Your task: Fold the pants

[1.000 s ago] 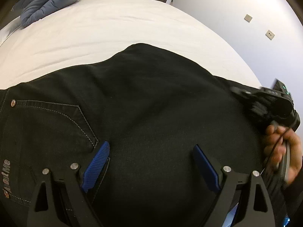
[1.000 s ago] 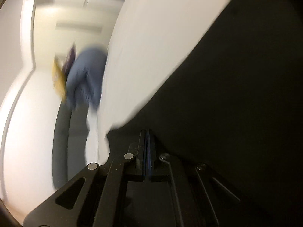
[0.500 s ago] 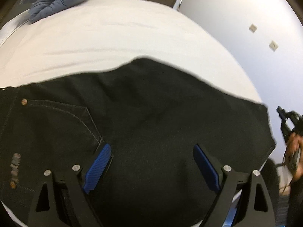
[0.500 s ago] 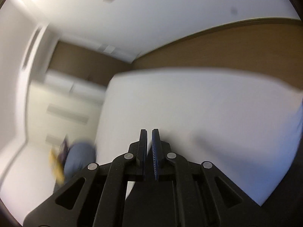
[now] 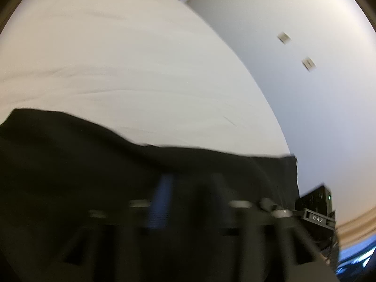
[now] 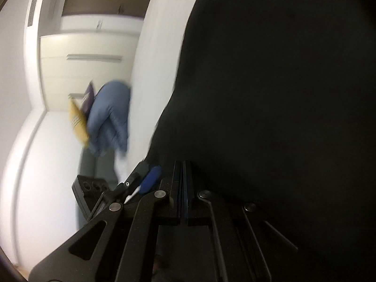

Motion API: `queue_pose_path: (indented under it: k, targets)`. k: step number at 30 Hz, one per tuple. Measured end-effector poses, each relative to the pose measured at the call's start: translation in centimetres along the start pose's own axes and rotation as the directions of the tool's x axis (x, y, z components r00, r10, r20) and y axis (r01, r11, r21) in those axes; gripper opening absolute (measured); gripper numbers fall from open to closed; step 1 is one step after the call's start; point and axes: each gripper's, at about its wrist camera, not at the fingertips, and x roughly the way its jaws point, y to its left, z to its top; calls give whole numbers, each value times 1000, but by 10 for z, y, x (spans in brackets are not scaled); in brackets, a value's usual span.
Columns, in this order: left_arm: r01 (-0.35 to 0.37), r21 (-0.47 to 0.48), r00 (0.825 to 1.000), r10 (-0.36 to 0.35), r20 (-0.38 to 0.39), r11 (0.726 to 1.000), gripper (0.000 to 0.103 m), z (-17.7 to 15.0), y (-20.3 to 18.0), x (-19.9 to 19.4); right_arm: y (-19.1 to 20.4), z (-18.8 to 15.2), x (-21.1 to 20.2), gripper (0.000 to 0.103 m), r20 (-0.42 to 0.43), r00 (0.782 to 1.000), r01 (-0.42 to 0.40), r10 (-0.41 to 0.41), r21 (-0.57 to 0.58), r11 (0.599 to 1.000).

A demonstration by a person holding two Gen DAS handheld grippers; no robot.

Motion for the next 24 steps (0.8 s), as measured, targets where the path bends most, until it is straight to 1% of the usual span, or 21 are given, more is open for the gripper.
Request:
queue_pose_path:
  k: [1,2,4,5,7,8,9,11,13,14,15,16,17,18,19,20,21,22,23,24]
  targets:
    - [8,-33,1000,-9,-9,999,5,0,16,-4,-6,4,-5,0,23,1000,1,-1,18,1000]
    - [50,-71,999,-50,0,996,5,0,36,-13,-9,5,-7,0,39,999,5,-6,24,1000]
    - [49,-107,999,-47,24,993,5,1,61,-33,-12,3,-14,0,72,997,28,-29,16,999]
    - [35,-113,999,-31,37,993,5,-4,76,-48,-13,4,-16,0,83,996,39,-40,11,999]
    - [11,-135,998,-3,62,991,5,-11,100,-73,-20,14,-37,0,120,991,52,-54,14,999]
    - [11,-163,997,2,78,987,5,-16,118,-90,-24,9,-46,0,142,988,65,-67,12,998]
    - [-4,-187,996,22,92,982,5,-20,133,-106,-28,12,-55,0,168,982,83,-83,8,997]
    - [-34,-227,991,63,122,973,5,-30,161,-136,-38,20,-74,0,237,964,124,-123,8,992]
    - [-20,-282,984,68,163,959,5,-37,195,-169,-46,25,-96,0,277,951,132,-134,27,991]
    - [-43,-299,978,100,180,953,5,-41,209,-188,-44,33,-101,0,295,944,146,-149,33,989]
    - [-68,-310,973,132,191,948,5,-43,218,-203,-42,35,-109,0,318,932,173,-175,35,984]
    - [-125,-325,962,195,191,937,3,-44,222,-214,-39,34,-117,0,337,920,197,-198,38,980]
    - [-176,-350,945,257,200,920,3,-47,230,-232,-37,32,-123,0,351,912,209,-212,47,977]
    - [-173,-371,939,266,217,912,5,-50,232,-244,-32,27,-129,2,358,911,201,-206,51,978]
    - [-169,-388,930,277,241,906,13,-54,232,-258,-26,22,-127,6,349,919,182,-183,34,983]
    - [-175,-384,917,292,270,907,28,-57,224,-270,-14,11,-117,6,312,940,145,-136,-7,989]
    - [-170,-369,913,287,291,914,36,-60,214,-275,-7,3,-104,6,264,960,106,-93,-35,994]
    - [-146,-341,915,258,312,929,48,-64,195,-275,2,-9,-88,6,204,978,60,-48,-57,997]
    - [-115,-312,922,218,319,943,57,-68,179,-270,12,-25,-67,6,133,991,12,-2,-76,997]
    - [-86,-284,932,178,317,955,62,-72,165,-265,25,-49,-35,6,33,999,-34,38,-107,994]
